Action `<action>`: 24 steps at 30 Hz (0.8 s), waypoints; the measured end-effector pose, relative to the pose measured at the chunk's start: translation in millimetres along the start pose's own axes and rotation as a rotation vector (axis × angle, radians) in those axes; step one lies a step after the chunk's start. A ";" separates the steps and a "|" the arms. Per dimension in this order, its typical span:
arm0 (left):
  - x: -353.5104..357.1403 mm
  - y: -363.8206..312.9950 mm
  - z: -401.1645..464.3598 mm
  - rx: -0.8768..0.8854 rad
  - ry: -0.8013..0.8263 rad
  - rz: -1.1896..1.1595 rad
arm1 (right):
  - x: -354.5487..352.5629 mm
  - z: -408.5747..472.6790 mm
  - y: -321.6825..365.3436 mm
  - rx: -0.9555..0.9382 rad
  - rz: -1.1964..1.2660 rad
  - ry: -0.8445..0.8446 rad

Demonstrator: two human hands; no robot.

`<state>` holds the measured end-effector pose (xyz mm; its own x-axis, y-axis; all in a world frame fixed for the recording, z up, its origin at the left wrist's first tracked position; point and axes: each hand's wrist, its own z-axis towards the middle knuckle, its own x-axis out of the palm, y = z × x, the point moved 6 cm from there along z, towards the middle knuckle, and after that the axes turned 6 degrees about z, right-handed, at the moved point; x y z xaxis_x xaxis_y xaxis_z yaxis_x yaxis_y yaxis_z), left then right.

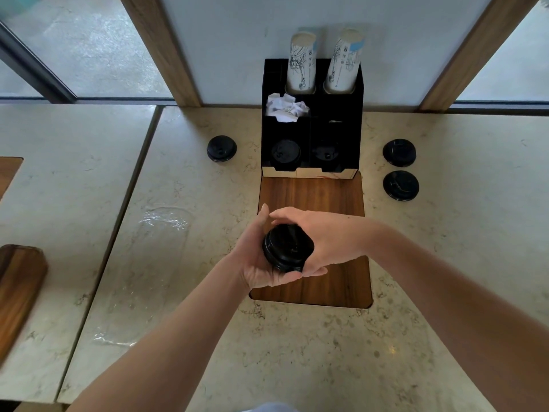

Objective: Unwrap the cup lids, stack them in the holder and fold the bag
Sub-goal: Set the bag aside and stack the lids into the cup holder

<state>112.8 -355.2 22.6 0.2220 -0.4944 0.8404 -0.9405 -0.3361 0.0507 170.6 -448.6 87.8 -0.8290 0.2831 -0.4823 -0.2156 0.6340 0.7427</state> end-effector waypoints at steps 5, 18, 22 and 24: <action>15.3 -3.6 2.6 0.049 0.034 0.023 | -7.2 -1.8 -5.3 0.000 -0.040 -0.024; 48.7 -32.7 110.2 0.172 -0.147 0.176 | -74.7 -51.9 -163.4 0.312 0.333 -0.301; 48.4 -49.5 146.4 0.202 -0.202 0.109 | -117.8 -93.2 -269.4 0.690 0.323 -0.944; 47.8 -55.6 160.2 0.215 -0.224 0.070 | -114.2 -99.5 -303.7 0.847 0.353 -1.002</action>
<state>217.0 -488.5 -26.5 0.2325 -0.6782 0.6971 -0.8847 -0.4452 -0.1380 279.4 -745.1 -36.4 0.0326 0.6882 -0.7248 0.6100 0.5607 0.5598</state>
